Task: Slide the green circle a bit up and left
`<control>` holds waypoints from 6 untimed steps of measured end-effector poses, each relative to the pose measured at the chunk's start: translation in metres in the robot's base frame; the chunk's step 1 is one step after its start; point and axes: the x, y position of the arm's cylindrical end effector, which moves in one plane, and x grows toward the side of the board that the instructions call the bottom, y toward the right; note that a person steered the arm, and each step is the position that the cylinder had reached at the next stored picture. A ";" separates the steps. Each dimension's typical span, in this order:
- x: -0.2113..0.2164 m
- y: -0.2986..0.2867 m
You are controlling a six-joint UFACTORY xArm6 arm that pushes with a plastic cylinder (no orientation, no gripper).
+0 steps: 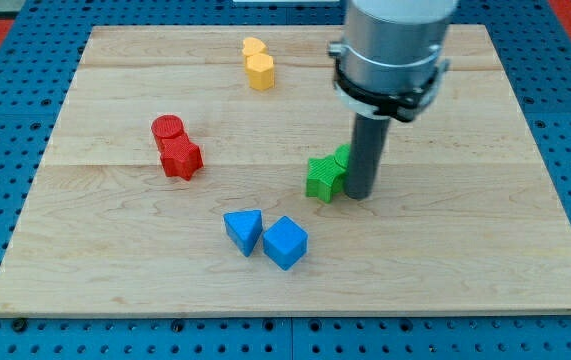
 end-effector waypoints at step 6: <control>-0.076 -0.052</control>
